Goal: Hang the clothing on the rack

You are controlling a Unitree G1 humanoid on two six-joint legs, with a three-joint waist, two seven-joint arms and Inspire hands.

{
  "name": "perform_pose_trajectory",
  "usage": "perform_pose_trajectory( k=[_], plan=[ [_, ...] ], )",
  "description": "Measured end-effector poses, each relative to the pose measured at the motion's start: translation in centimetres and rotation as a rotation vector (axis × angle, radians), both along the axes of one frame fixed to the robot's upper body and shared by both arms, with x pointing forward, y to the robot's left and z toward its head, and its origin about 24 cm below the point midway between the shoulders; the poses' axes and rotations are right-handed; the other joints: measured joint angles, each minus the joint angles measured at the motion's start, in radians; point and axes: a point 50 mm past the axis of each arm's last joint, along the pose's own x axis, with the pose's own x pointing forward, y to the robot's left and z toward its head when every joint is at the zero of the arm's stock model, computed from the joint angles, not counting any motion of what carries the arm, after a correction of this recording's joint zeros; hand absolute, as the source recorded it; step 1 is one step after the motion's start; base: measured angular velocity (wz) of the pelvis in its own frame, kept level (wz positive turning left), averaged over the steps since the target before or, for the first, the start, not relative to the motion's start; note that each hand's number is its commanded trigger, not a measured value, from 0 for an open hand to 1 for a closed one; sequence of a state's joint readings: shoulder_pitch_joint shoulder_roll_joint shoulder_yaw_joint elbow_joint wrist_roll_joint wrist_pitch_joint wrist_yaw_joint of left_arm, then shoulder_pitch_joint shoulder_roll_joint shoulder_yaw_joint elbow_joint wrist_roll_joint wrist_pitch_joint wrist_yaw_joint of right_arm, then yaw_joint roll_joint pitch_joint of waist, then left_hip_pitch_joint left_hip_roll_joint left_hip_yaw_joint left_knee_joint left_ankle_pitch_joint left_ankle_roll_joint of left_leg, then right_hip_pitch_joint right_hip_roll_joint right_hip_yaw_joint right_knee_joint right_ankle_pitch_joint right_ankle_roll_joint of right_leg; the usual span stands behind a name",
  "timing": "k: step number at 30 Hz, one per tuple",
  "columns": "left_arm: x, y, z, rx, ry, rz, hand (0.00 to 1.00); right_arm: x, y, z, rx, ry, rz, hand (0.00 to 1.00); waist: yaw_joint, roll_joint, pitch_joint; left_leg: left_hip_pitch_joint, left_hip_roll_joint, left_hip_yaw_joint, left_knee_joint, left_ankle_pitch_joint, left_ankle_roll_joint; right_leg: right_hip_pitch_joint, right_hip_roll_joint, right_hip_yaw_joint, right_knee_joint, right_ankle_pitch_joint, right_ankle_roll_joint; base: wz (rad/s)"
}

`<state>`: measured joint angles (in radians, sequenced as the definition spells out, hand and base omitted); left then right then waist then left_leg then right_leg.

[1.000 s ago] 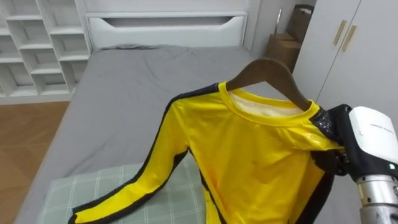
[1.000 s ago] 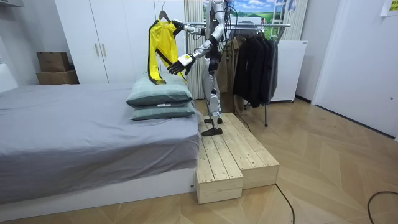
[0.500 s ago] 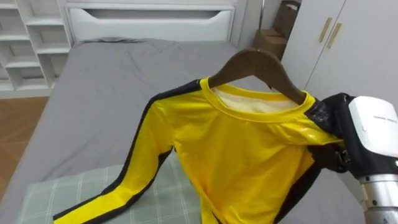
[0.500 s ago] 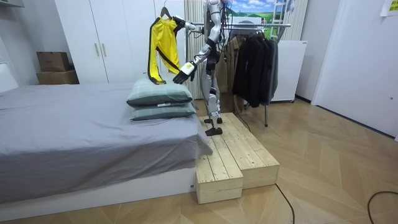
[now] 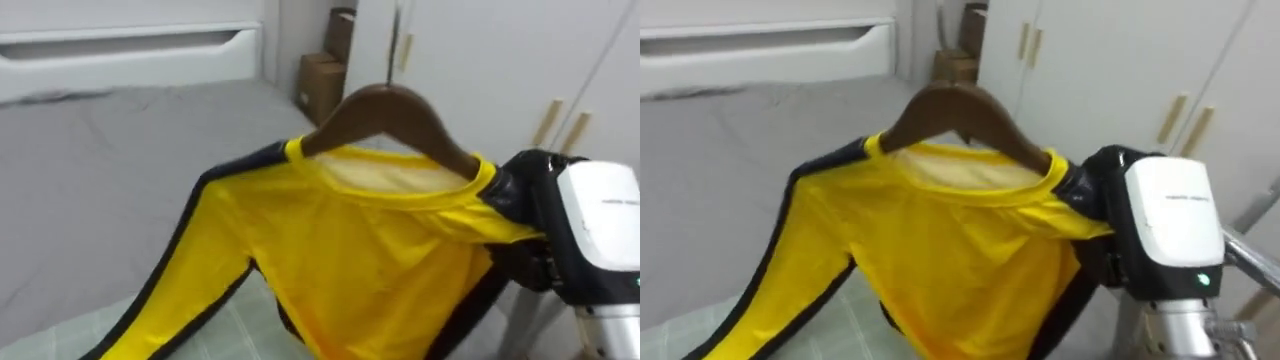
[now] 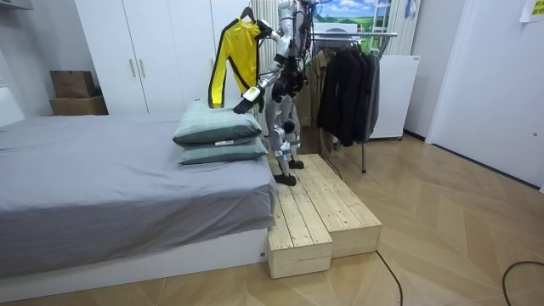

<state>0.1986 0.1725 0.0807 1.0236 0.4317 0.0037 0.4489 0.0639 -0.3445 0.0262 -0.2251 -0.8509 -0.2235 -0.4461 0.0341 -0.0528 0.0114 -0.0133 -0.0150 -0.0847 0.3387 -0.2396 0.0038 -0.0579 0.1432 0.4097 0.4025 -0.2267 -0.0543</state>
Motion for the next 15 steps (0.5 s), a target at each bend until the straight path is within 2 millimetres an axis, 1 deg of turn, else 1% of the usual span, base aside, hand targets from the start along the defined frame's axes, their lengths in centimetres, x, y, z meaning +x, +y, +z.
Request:
perform_pose_trajectory(
  k=[1, 2, 3, 4, 5, 6, 7, 8, 9, 11, 12, 13, 14, 15],
  plan=[
    [-0.1, -0.1, -0.1, -0.003, 0.002, 0.011, 0.0, 0.0, 0.2, -0.1, 0.005, -0.003, 0.009, 1.0, -0.002, 0.0, -0.0031, 0.001, -0.003, 0.0, -0.009, 0.004, -0.002, -0.009, 0.004, 0.014, 0.001, 0.003, 0.004, -0.94],
    [0.2, 0.1, 0.0, -0.002, -0.01, 0.03, 0.0, 0.0, 0.3, -0.1, 0.01, -0.015, 0.013, 1.0, -0.015, -0.004, -0.007, 0.007, -0.003, 0.026, -0.031, 0.008, 0.001, -0.02, 0.007, 0.028, -0.001, 0.01, 0.012, -0.6],
    [0.3, 0.1, 0.0, 0.001, -0.015, 0.044, 0.0, 0.0, 0.3, -0.1, 0.011, -0.02, 0.015, 1.0, -0.017, -0.011, -0.0074, 0.007, -0.003, 0.041, -0.043, 0.011, 0.005, -0.029, 0.007, 0.032, -0.003, 0.015, 0.015, -0.66],
    [0.1, 0.2, 0.1, 0.014, -0.017, 0.066, 0.0, -0.1, 0.3, 0.0, 0.013, -0.031, 0.017, 1.0, -0.021, -0.019, -0.0033, 0.01, -0.001, 0.076, -0.056, 0.015, 0.009, -0.036, 0.008, 0.044, -0.016, 0.031, 0.021, -0.71],
    [-0.3, 0.3, 0.0, 0.016, -0.005, 0.094, 0.0, -0.1, 0.3, 0.1, 0.01, -0.039, 0.023, 1.0, -0.028, -0.017, -0.0016, 0.009, 0.004, 0.1, -0.058, 0.013, 0.012, -0.038, 0.007, 0.042, -0.042, 0.055, 0.026, -0.7],
    [-0.4, 0.3, -0.1, 0.016, 0.0, 0.108, 0.0, -0.1, 0.3, 0.1, 0.012, -0.046, 0.023, 1.0, -0.031, -0.018, -0.0019, 0.008, 0.005, 0.112, -0.061, 0.013, 0.013, -0.041, 0.004, 0.041, -0.052, 0.062, 0.028, -0.63],
    [-0.5, 0.3, -0.1, 0.014, 0.006, 0.13, 0.0, -0.2, 0.3, 0.2, 0.016, -0.064, 0.022, 1.0, -0.035, -0.018, -0.0021, 0.009, 0.006, 0.136, -0.07, 0.018, 0.021, -0.049, -0.003, 0.038, -0.069, 0.074, 0.035, -0.57],
    [-0.7, 0.2, -0.2, 0.012, 0.016, 0.145, 0.0, -0.2, 0.3, 0.3, 0.02, -0.079, 0.019, 1.0, -0.041, -0.013, 0.0003, 0.009, 0.009, 0.157, -0.073, 0.019, 0.023, -0.051, -0.009, 0.034, -0.09, 0.09, 0.04, -0.56],
    [-1.0, 0.2, -0.3, 0.012, 0.025, 0.15, 0.0, -0.2, 0.3, 0.4, 0.022, -0.085, 0.018, 1.0, -0.042, -0.013, 0.0003, 0.009, 0.009, 0.169, -0.077, 0.019, 0.025, -0.055, -0.014, 0.025, -0.097, 0.094, 0.043, -0.6],
    [-1.9, 0.2, -0.5, 0.023, 0.067, 0.169, 0.0, -0.3, 0.4, 0.5, 0.026, -0.095, 0.02, 1.0, -0.044, -0.012, 0.0005, 0.018, 0.013, 0.229, -0.098, 0.023, 0.034, -0.073, -0.018, 0.025, -0.111, 0.117, 0.052, -0.83],
    [-2.7, 0.2, -0.7, 0.026, 0.095, 0.184, 0.0, -0.3, 0.5, 0.6, 0.028, -0.1, 0.022, 1.0, -0.032, -0.011, 0.0013, 0.028, 0.023, 0.282, -0.108, 0.021, 0.037, -0.084, -0.019, 0.009, -0.124, 0.135, 0.054, -1.06],
    [-3.0, 0.3, -0.7, 0.026, 0.107, 0.195, 0.0, -0.4, 0.6, 0.7, 0.028, -0.104, 0.023, 1.0, -0.021, -0.011, 0.0013, 0.032, 0.028, 0.313, -0.112, 0.019, 0.039, -0.093, -0.024, -0.015, -0.13, 0.145, 0.051, -1.36],
    [-3.7, 0.3, -0.8, 0.027, 0.126, 0.227, 0.0, -0.4, 0.6, 0.8, 0.025, -0.112, 0.025, 1.0, -0.009, -0.011, 0.0018, 0.037, 0.04, 0.364, -0.117, 0.018, 0.039, -0.114, -0.046, -0.118, -0.148, 0.172, 0.044, -1.33],
    [-4.2, 0.4, -0.8, 0.03, 0.136, 0.268, 0.0, -0.4, 0.7, 1.0, 0.023, -0.121, 0.025, 1.0, -0.008, -0.007, 0.0042, 0.037, 0.042, 0.397, -0.115, 0.013, 0.038, -0.129, -0.064, -0.204, -0.162, 0.199, 0.041, -1.14]
  ],
)
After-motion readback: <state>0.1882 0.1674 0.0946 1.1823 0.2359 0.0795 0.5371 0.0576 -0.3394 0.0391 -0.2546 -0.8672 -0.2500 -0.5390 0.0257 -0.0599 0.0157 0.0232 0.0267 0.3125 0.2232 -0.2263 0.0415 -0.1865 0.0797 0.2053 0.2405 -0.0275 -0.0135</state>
